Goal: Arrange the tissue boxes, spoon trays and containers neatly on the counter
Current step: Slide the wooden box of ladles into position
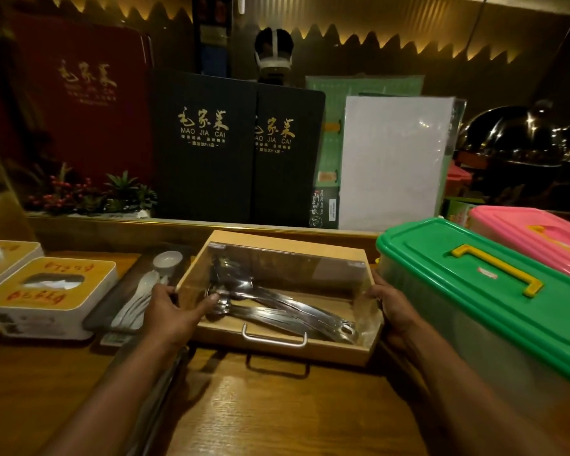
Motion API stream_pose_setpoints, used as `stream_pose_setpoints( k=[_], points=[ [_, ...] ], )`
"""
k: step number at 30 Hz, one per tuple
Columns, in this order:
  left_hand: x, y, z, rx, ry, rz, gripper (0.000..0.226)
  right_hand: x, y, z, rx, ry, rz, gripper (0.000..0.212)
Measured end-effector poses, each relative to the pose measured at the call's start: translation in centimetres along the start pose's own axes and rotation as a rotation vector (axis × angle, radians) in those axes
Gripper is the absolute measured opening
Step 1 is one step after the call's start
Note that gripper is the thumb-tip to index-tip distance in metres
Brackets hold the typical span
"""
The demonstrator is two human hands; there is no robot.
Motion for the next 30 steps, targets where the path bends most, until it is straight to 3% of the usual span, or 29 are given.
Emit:
stream_pose_setpoints(
  k=[7,13,21,25,30],
  points=[
    [-0.2,-0.1,-0.3,0.107,0.019,-0.008,0.062,0.2,-0.5,-0.4,-0.043,-0.061,-0.014,0.047],
    [-0.1,-1.0,-0.5,0.204,0.09,0.07,0.062,-1.2,-0.5,-4.2,-0.032,-0.055,-0.256,0.038],
    [-1.2,-0.1,-0.8,0.198,0.134,-0.029,0.045,-0.5,-0.8,-4.6,0.207,-0.054,-0.238,0.042],
    [-1.6,0.2,-1.1,0.186,0.16,-0.044,0.042,-0.7,-0.7,-3.9,0.209,-0.088,-0.215,0.028],
    [-1.9,0.3,-1.2,0.18,0.171,-0.027,0.044,-0.1,-1.0,-3.7,0.14,-0.107,-0.243,0.034]
  ],
)
Point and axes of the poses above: each hand's wrist, its own x-axis towards the middle knuckle, its own y-axis out of the palm, z = x × y, the point moved 2 cm from there along x, towards the middle knuckle, and after that the axes turned 1 degree about -y, right-handed, at the moved point
